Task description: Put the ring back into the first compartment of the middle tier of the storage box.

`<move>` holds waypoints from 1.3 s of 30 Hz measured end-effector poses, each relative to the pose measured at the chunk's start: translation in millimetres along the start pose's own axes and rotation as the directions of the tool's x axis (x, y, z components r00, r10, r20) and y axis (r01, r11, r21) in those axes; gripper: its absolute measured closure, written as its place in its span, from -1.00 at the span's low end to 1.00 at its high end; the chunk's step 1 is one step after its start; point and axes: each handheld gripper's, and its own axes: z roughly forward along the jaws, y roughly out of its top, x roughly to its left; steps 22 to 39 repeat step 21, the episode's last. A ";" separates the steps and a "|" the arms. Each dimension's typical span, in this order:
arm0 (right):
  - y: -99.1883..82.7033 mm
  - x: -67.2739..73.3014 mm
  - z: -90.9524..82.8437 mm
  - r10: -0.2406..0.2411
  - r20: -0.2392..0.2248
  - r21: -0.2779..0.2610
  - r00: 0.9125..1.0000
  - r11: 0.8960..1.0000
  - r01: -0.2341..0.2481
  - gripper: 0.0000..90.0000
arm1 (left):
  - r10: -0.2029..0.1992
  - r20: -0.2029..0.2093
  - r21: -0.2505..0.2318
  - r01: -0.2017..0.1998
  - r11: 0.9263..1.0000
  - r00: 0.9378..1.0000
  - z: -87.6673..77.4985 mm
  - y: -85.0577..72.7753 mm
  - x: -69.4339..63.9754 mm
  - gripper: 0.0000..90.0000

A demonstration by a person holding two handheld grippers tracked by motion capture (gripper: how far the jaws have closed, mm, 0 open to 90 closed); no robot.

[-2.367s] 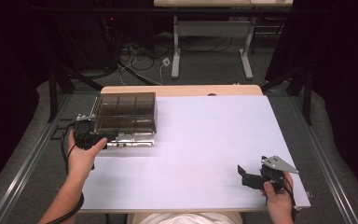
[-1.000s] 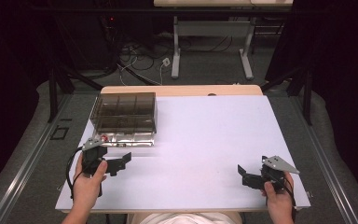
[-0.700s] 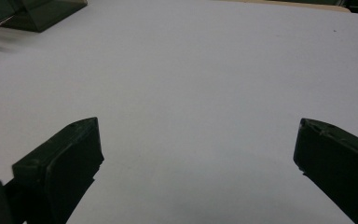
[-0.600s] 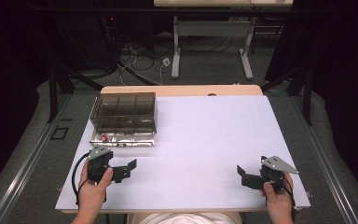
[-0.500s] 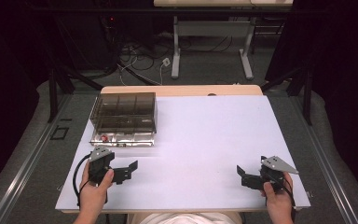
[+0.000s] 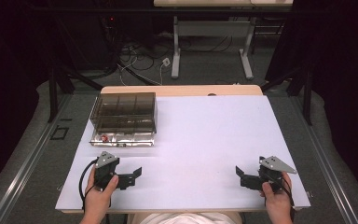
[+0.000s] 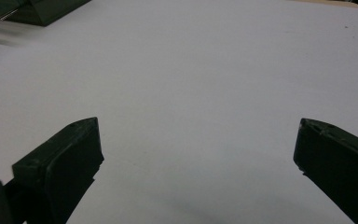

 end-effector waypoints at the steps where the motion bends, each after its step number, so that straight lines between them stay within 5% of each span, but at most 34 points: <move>1: 0.1 -0.2 0.0 -0.004 -0.001 0.010 1.000 1.000 0.004 -0.99 | 0.004 0.001 0.002 -0.004 1.000 1.000 -0.1 -0.4 -0.2 -1.00; 39: -1.0 -0.7 4.1 0.003 -0.009 0.020 1.000 1.000 -0.003 -0.99 | -0.007 -0.002 0.003 0.007 1.000 1.000 2.6 -3.3 1.5 -1.00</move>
